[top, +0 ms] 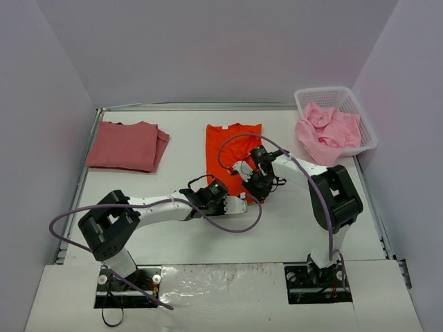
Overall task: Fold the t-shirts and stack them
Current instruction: Grab one side of the 2/3 rectangular tshirt with both arms
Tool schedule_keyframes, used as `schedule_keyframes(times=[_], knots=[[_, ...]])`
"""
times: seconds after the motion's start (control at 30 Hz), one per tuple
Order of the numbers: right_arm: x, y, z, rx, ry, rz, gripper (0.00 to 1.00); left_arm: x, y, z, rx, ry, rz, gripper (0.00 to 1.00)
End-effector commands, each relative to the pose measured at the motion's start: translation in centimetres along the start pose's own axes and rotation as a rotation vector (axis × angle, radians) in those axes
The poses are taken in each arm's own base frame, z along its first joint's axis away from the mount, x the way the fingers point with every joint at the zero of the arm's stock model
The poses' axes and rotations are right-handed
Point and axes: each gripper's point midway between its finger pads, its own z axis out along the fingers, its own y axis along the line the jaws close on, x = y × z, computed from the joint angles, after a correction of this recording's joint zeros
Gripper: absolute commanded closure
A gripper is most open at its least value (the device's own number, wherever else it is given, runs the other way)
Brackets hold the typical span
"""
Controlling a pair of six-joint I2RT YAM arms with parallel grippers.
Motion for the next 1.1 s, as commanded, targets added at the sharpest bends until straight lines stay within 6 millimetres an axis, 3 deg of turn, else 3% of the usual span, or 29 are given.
schedule_keyframes(times=[0.0,0.1,0.13,0.17,0.23,0.37,0.67,0.77,1.07], knots=[[5.6,2.4,4.9,-0.126,0.173,0.031,1.0,-1.2,0.8,-0.6,-0.011,-0.02,0.002,0.87],[5.6,2.4,4.9,-0.124,0.175,0.031,1.0,-1.1,0.7,-0.6,-0.01,-0.017,0.007,0.9],[5.6,2.4,4.9,-0.124,0.175,0.031,1.0,-1.0,0.7,-0.6,-0.011,-0.016,0.009,0.88],[5.6,2.3,4.9,-0.124,0.175,0.031,1.0,-0.9,0.6,-0.6,-0.01,-0.011,0.007,0.77],[5.6,2.4,4.9,-0.125,0.176,0.032,1.0,-0.7,0.5,-0.5,-0.006,-0.005,0.017,0.77],[5.6,2.4,4.9,-0.123,0.177,0.031,1.0,-0.7,0.4,-0.5,0.003,0.0,0.016,0.97],[5.9,2.3,4.3,-0.106,0.187,0.03,1.0,-1.0,0.0,-2.5,0.116,-0.061,-0.034,0.98],[5.0,2.3,3.3,-0.102,0.157,0.021,1.0,-1.1,-0.7,-3.5,0.192,-0.078,-0.03,0.98],[5.1,3.3,0.9,-0.131,0.167,-0.005,1.0,-0.6,-0.2,-5.0,0.256,-0.083,-0.056,0.98]])
